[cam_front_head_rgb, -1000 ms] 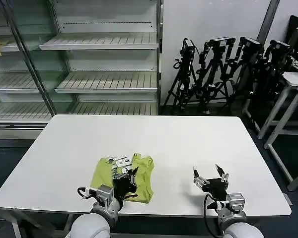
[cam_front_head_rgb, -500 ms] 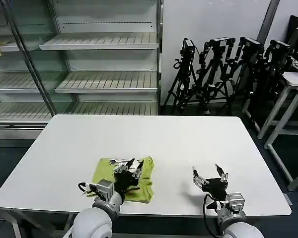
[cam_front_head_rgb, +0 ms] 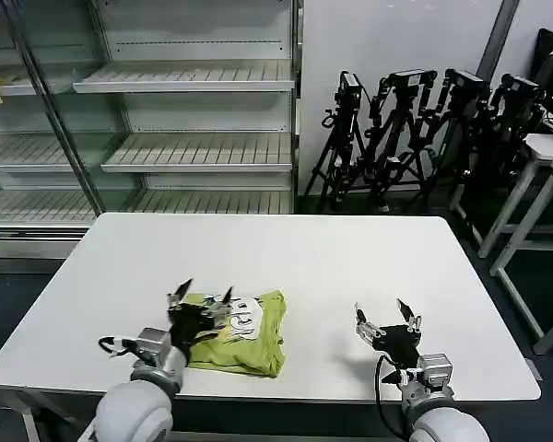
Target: Fold and organize the clothes.
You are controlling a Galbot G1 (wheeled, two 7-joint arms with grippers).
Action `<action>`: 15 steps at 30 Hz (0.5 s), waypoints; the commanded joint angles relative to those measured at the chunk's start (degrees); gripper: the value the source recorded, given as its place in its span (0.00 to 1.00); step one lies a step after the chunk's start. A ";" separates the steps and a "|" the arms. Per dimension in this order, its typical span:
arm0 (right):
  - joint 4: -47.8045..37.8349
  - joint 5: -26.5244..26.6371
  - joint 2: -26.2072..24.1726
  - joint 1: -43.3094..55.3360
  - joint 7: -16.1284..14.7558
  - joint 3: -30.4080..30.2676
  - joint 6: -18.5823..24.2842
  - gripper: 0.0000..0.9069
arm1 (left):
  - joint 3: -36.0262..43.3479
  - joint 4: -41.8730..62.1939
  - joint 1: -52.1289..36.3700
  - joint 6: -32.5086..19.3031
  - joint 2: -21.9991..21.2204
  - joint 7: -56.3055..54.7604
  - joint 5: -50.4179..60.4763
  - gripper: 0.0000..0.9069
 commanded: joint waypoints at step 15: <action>0.13 -0.04 -0.12 -0.53 0.03 0.07 0.05 1.00 | -8.93 9.84 6.25 1.04 -4.03 5.88 -2.77 1.00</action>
